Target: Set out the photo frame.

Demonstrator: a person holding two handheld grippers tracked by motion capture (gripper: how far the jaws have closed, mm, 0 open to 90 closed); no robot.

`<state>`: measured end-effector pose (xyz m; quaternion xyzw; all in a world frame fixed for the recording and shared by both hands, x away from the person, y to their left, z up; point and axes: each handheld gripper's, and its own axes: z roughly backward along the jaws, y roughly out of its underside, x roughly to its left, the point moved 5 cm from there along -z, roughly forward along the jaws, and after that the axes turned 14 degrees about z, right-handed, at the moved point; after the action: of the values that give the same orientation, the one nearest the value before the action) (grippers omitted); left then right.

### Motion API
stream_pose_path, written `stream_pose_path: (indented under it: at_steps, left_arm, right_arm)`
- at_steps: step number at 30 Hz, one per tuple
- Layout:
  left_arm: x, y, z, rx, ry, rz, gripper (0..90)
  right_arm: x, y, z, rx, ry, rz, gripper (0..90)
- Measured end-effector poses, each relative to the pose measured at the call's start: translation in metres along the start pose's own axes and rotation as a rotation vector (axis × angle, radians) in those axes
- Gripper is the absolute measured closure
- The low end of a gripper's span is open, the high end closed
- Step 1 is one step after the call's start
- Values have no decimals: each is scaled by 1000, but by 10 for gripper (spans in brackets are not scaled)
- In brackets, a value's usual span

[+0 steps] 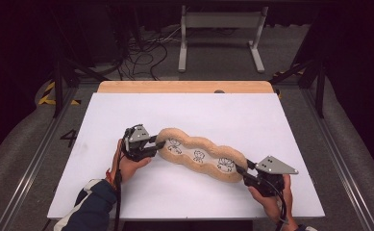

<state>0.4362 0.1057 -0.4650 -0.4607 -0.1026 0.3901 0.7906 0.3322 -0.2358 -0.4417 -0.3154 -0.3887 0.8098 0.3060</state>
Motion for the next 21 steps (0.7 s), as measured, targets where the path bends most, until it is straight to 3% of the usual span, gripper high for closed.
stream_pose_path:
  at_steps: [9, 21]
  left_arm:
    - [-2, 8, 13, 11, -20, -6, 640]
    - [-4, 23, 34, 8, -41, 10, 629]
  right_arm:
    - [-4, -5, -12, 8, 29, 14, 660]
    - [-4, -15, -28, 16, 20, 22, 628]
